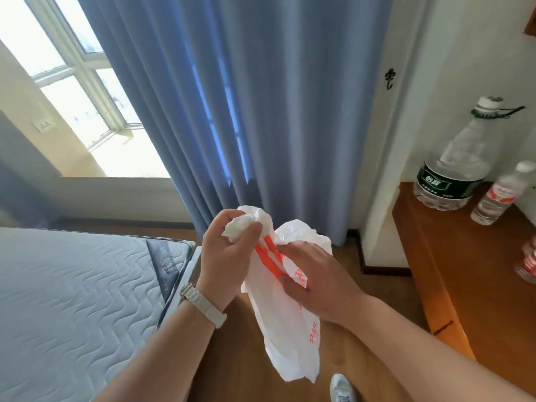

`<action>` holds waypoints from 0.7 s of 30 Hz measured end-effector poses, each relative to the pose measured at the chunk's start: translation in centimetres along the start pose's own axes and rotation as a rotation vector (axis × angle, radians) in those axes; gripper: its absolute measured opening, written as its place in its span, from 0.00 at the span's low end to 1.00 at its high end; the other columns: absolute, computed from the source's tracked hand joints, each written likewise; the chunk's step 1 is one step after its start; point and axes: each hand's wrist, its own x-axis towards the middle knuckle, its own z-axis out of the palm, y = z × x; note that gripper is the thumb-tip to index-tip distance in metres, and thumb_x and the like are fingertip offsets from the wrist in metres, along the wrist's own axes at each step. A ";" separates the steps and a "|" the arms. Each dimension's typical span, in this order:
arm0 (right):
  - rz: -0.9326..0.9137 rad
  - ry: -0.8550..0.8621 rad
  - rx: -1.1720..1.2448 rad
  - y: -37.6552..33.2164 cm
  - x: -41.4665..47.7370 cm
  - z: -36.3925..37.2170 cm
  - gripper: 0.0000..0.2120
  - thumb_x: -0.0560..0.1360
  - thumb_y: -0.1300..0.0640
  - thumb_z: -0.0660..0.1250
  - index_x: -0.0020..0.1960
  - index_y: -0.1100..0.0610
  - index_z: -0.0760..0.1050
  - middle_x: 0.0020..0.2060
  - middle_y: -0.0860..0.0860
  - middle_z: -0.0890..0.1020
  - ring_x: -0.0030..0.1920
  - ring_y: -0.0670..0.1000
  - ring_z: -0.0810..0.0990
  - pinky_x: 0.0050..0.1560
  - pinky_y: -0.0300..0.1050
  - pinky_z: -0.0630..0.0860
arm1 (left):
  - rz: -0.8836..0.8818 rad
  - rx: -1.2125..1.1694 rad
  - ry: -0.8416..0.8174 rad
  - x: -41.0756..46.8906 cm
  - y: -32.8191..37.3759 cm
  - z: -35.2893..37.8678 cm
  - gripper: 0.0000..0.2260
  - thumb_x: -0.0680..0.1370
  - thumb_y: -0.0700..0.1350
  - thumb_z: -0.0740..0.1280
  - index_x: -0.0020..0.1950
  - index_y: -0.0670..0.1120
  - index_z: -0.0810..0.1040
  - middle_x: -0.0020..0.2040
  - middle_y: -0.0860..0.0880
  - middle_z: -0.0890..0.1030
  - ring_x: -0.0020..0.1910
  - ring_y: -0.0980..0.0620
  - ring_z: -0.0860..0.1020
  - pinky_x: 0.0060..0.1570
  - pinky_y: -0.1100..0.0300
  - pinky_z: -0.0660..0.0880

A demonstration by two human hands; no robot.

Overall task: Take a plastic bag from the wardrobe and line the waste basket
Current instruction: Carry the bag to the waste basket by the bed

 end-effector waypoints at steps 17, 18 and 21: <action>-0.298 -0.131 0.115 12.4 19.8 -2.3 0.22 0.77 0.47 0.68 0.69 0.46 0.70 0.61 0.44 0.78 0.59 0.48 0.77 0.59 0.45 0.73 | 0.022 0.055 0.319 16.1 -0.2 7.5 0.04 0.69 0.46 0.72 0.39 0.55 0.80 0.35 0.53 0.81 0.33 0.54 0.81 0.31 0.61 0.78; -0.304 -0.136 0.116 12.6 20.7 -1.8 0.22 0.77 0.47 0.68 0.69 0.47 0.70 0.62 0.44 0.78 0.59 0.48 0.76 0.58 0.44 0.72 | 0.022 0.058 0.332 16.9 -0.5 7.3 0.04 0.69 0.45 0.72 0.39 0.54 0.80 0.35 0.53 0.81 0.33 0.53 0.80 0.32 0.60 0.78; -0.315 -0.183 0.132 12.6 23.7 -0.1 0.22 0.77 0.46 0.67 0.70 0.46 0.69 0.63 0.43 0.77 0.60 0.47 0.76 0.59 0.42 0.70 | 0.023 0.054 0.364 19.2 -1.6 5.9 0.03 0.70 0.45 0.72 0.40 0.52 0.80 0.34 0.53 0.80 0.33 0.53 0.80 0.32 0.60 0.79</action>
